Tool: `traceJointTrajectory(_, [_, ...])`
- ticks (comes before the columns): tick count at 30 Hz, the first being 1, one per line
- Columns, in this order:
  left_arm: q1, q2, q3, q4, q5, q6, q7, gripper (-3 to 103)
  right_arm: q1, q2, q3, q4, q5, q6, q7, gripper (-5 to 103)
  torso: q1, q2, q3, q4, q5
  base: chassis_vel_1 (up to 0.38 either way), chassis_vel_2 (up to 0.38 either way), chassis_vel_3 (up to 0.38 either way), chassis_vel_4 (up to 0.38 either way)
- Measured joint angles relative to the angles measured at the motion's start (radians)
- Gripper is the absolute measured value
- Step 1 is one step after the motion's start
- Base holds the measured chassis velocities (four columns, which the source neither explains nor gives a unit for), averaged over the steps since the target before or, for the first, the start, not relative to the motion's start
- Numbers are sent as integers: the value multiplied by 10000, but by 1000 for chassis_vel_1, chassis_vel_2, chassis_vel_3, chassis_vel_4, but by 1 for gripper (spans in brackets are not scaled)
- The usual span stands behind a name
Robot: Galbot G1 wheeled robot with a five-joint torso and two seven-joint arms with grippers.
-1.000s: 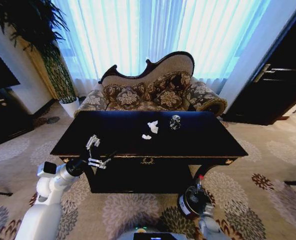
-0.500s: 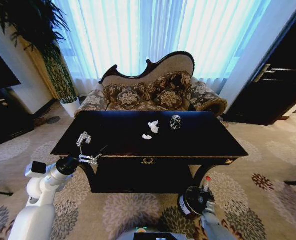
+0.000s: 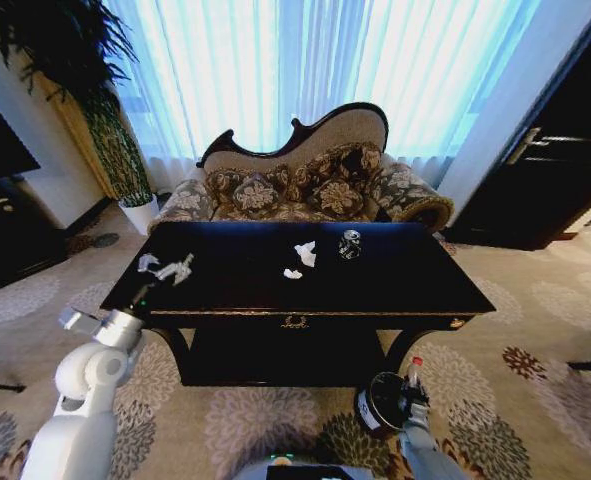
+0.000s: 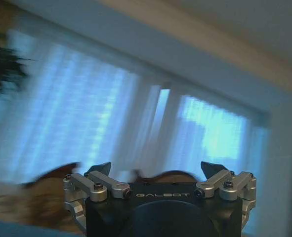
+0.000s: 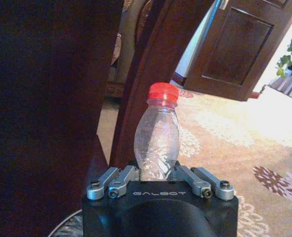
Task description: Move to the front of the table and place the trash on the table into the trash bin.
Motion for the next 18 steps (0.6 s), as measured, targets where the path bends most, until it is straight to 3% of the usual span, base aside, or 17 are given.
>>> traceJointTrajectory(2, [-132,5,-46,-139,89,398,-1350,100,0,17,-3,-2,-57,0,-21,24,0,0,0,-1,0,0,0,0,0])
traceJointTrajectory(3, [-132,5,-46,-139,89,398,-1350,100,0,17,-3,-2,-57,0,-21,24,0,0,0,-1,0,0,0,0,0])
traceJointTrajectory(5, [-212,14,-175,-59,83,720,-2320,100,0,49,-12,-3,-82,1,-47,24,0,0,0,-2,0,0,0,0,0])
traceJointTrajectory(6, [-210,21,-230,8,75,757,-2462,100,5,64,-15,-3,-85,0,-58,24,0,0,0,-1,-1,0,0,0,0])
traceJointTrajectory(18, [-92,59,-375,-29,-40,611,-2267,100,-47,150,-38,108,-161,-103,-151,20,0,0,0,-1,0,0,0,0,0])
